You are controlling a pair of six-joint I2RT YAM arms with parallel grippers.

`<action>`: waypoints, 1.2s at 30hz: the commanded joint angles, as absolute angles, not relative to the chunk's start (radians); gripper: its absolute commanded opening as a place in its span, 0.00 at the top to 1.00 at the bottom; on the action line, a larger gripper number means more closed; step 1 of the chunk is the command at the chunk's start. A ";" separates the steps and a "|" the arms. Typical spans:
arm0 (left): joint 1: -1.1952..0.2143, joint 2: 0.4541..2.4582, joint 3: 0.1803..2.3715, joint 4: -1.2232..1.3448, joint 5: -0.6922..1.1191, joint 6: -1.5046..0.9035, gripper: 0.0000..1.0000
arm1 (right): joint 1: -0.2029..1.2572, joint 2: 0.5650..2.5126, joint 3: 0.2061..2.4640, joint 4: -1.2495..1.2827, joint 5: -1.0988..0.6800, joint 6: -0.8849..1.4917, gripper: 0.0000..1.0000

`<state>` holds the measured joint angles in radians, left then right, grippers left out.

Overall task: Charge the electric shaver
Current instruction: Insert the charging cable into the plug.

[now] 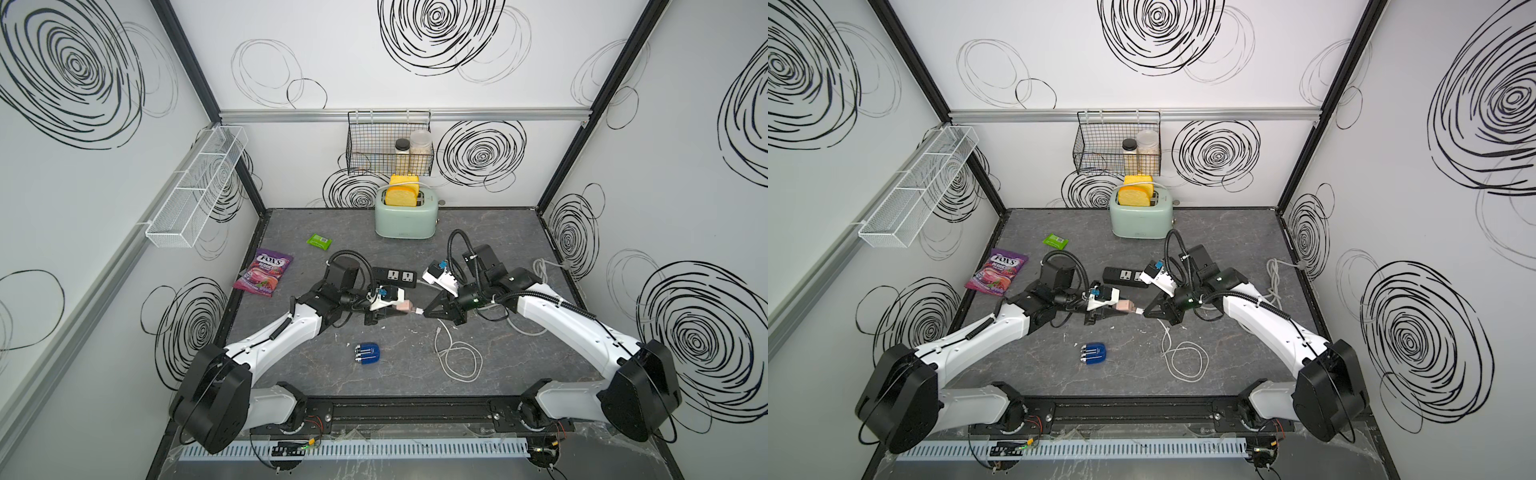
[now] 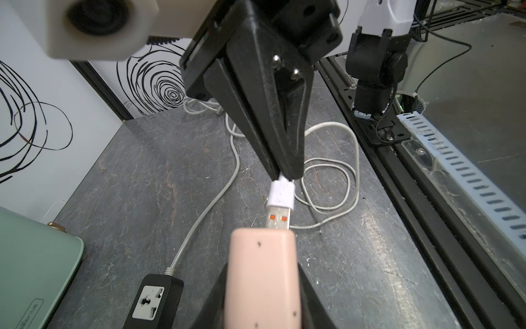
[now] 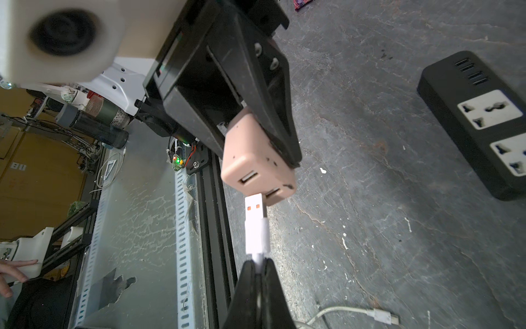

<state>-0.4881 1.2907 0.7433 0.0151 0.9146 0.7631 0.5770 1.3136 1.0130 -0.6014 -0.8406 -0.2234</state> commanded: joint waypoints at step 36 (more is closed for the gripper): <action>-0.495 1.292 0.754 0.016 0.959 0.800 1.00 | 0.653 1.324 1.024 -0.597 -0.710 -0.272 1.00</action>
<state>-0.4877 1.2926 0.7433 -0.0116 0.9142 0.7708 0.6338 1.3056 1.0115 -0.5789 -0.6926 -0.2291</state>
